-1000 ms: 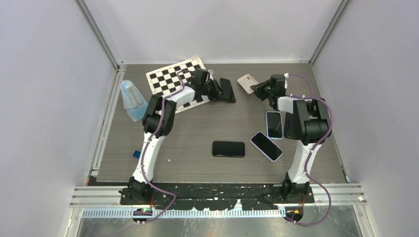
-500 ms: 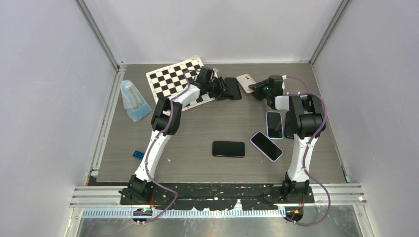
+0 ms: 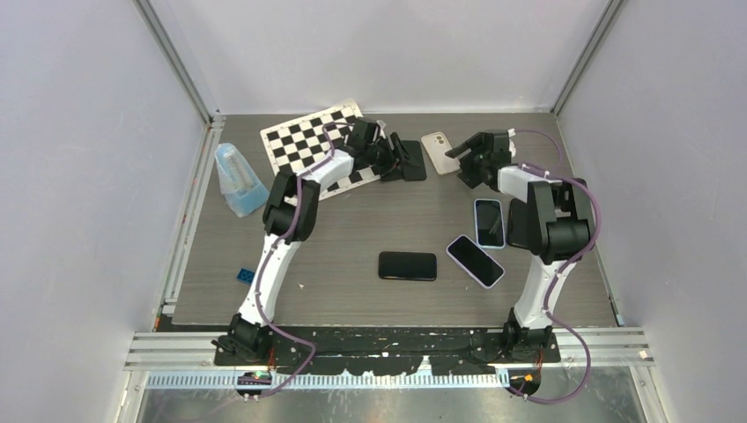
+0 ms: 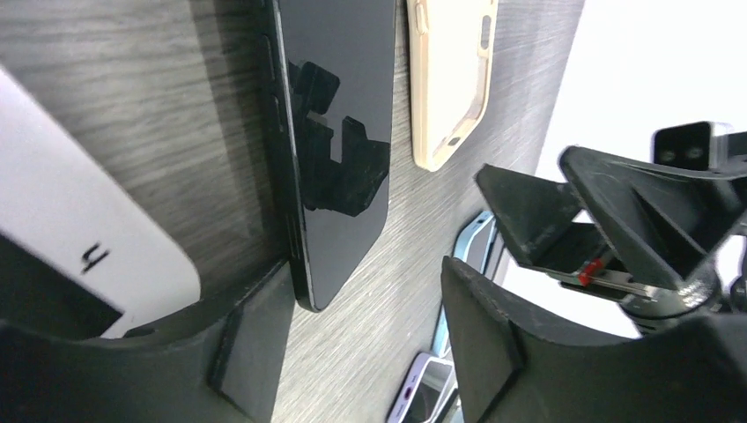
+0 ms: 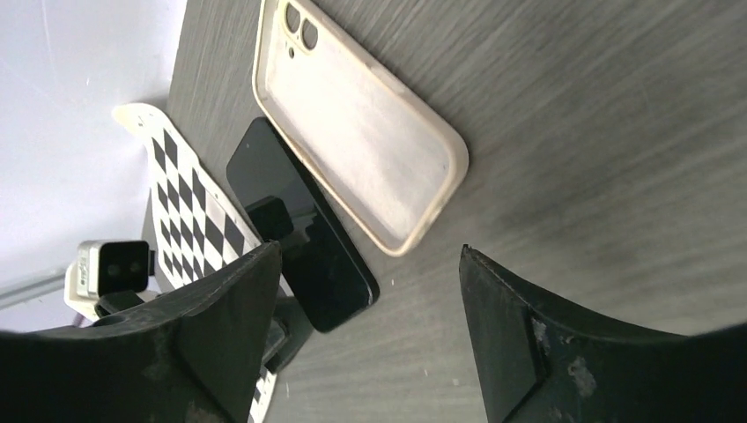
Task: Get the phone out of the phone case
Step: Place the phone at the center of the board, then adjust the phone at the center of the board, then pick up the phone at the center of the board.
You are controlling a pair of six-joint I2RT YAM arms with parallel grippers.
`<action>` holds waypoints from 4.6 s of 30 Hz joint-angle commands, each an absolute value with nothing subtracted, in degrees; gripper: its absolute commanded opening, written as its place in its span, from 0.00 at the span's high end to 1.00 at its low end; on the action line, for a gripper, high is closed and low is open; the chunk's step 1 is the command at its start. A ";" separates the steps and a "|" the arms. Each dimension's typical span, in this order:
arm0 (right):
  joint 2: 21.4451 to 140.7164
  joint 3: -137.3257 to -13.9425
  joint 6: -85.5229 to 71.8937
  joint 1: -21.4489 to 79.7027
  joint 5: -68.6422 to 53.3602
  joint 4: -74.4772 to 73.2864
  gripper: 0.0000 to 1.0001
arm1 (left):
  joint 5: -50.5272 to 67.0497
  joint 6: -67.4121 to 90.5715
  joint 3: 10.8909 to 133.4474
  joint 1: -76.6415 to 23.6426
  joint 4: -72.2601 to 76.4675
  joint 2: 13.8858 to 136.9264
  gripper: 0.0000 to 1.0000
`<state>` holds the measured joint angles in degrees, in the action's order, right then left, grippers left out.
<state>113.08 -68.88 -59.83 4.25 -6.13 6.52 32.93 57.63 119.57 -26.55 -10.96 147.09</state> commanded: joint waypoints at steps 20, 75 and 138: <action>86.03 -56.79 -47.87 4.92 -8.06 -6.62 0.17 | 30.58 53.08 119.90 -27.86 -9.96 146.89 0.41; 90.80 -52.26 -31.24 32.58 4.48 -33.82 0.77 | 0.92 35.29 66.82 -27.86 -20.55 82.06 0.00; 99.00 -60.51 -3.50 57.01 13.03 -35.86 0.00 | -20.39 34.26 58.07 -26.42 -19.74 63.64 0.00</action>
<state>97.65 -59.77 -4.84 56.80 12.69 -37.78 -19.94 35.44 56.75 -27.00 -21.54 63.70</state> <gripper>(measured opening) 0.991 0.995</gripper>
